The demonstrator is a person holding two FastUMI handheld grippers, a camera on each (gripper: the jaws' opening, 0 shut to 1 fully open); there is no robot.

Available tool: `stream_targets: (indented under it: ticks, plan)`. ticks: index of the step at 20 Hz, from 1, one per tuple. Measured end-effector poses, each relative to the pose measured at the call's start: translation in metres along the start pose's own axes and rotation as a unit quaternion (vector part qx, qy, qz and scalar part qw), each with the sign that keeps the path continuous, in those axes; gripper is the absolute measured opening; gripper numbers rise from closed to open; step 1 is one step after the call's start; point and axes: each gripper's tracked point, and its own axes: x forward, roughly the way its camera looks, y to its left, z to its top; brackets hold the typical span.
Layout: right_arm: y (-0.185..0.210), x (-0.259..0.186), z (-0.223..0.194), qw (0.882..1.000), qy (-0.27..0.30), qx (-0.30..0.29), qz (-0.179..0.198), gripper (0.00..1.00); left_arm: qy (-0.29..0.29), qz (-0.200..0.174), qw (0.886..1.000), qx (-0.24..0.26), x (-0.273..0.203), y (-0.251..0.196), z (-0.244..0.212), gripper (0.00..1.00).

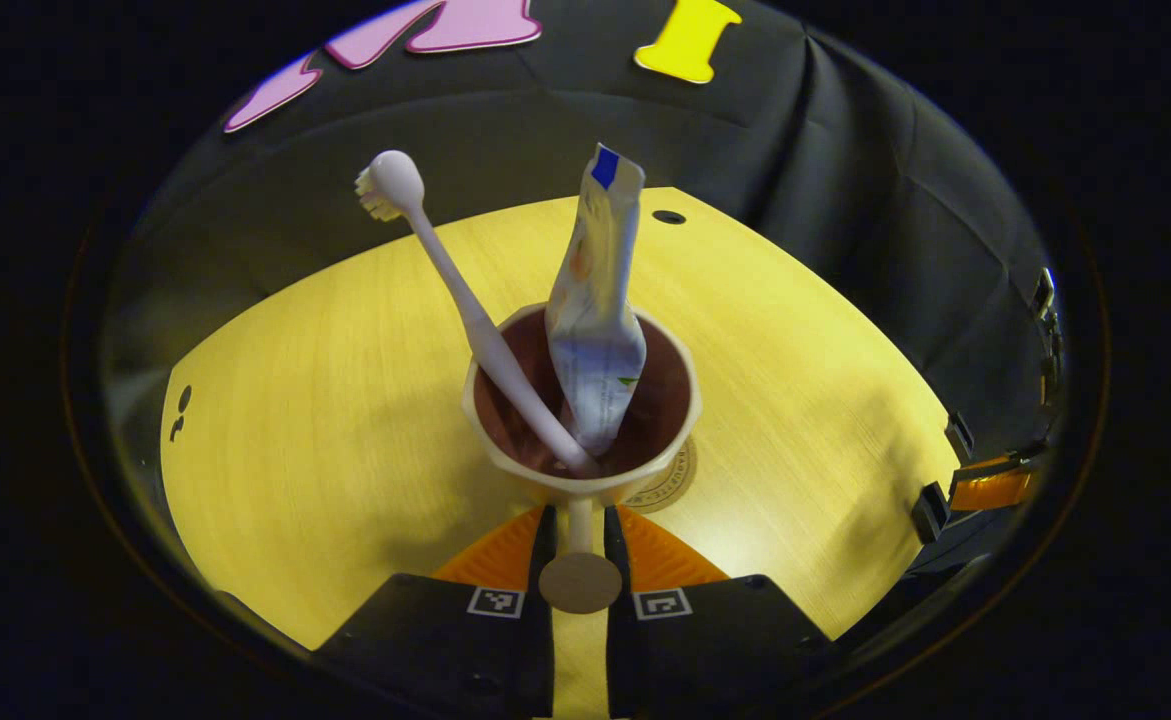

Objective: Put the toothbrush and toothpaste on the desktop into the cup, then pick up the cup and place it on the coaster on the desktop.

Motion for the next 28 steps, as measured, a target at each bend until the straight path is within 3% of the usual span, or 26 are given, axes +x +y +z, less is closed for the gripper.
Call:
stream_targets:
  ticks: [2, 3, 15, 16, 18, 20, 24, 26, 28]
  plan:
    - [-0.004, -0.001, 0.001, 1.0, 0.0, 0.003, -0.001, 0.62, 0.002, -0.004, 1.0, 0.005, 0.006, -0.009, 0.003, 0.3]
    - [-0.006, -0.001, 0.001, 1.0, 0.001, 0.004, -0.001, 0.62, 0.002, -0.007, 1.0, 0.007, 0.007, -0.013, 0.004, 0.25]
    - [-0.019, -0.001, 0.004, 1.0, 0.007, 0.007, -0.002, 0.62, 0.015, 0.011, 0.999, 0.041, 0.028, -0.022, 0.0, 0.25]
    - [-0.019, -0.001, 0.005, 1.0, 0.007, 0.007, -0.001, 0.62, 0.016, 0.011, 0.999, 0.043, 0.03, -0.023, -0.001, 0.21]
    - [-0.019, -0.001, 0.004, 1.0, 0.009, 0.006, -0.001, 0.62, 0.015, 0.012, 0.999, 0.043, 0.031, -0.023, -0.002, 0.33]
    - [-0.017, 0.0, 0.005, 1.0, 0.009, 0.005, -0.001, 0.62, 0.007, -0.006, 0.999, 0.037, 0.028, -0.032, 0.0, 0.28]
    - [-0.009, 0.0, 0.006, 1.0, 0.008, 0.002, 0.003, 0.63, 0.006, -0.018, 0.999, 0.036, 0.017, -0.032, -0.004, 0.85]
    - [-0.004, 0.0, 0.005, 1.0, 0.007, -0.002, 0.004, 0.62, -0.002, -0.022, 0.999, 0.039, 0.011, -0.034, -0.003, 0.94]
    - [0.003, -0.001, 0.006, 1.0, 0.007, -0.005, 0.007, 0.62, -0.008, -0.019, 0.999, 0.043, 0.003, -0.033, -0.003, 0.97]
